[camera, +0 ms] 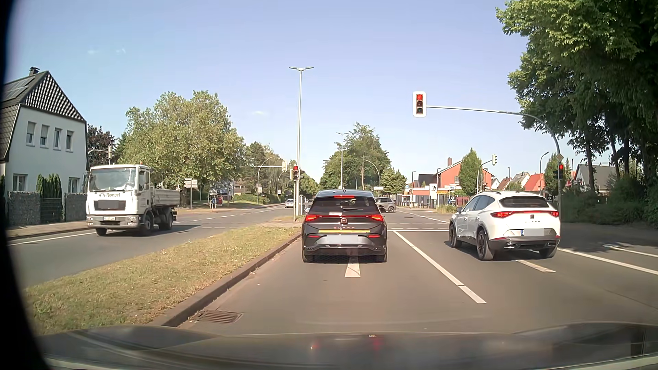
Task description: Follow the waypoints while adhering to traffic rules and regulations
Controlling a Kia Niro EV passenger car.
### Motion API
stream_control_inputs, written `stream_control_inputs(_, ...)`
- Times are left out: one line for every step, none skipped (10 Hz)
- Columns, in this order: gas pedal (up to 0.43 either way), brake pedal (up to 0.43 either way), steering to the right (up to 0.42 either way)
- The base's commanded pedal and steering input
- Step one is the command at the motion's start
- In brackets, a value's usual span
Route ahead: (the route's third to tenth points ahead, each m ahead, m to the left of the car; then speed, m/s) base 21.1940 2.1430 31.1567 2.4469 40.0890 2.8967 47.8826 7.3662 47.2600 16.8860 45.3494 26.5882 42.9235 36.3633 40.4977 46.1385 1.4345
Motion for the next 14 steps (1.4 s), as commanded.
stream_control_inputs(0.000, 0.012, -0.003)
stream_control_inputs(0.000, 0.012, -0.003)
stream_control_inputs(0.000, 0.006, -0.002)
stream_control_inputs(0.000, 0.012, 0.001)
stream_control_inputs(0.000, 0.006, 0.005)
stream_control_inputs(0.000, 0.012, 0.007)
stream_control_inputs(0.000, 0.012, 0.007)
stream_control_inputs(0.000, 0.012, 0.006)
stream_control_inputs(0.000, 0.006, 0.005)
stream_control_inputs(0.000, 0.006, 0.005)
stream_control_inputs(0.000, 0.012, 0.005)
stream_control_inputs(0.000, 0.012, 0.005)
stream_control_inputs(0.000, 0.006, 0.007)
stream_control_inputs(0.000, 0.012, 0.007)
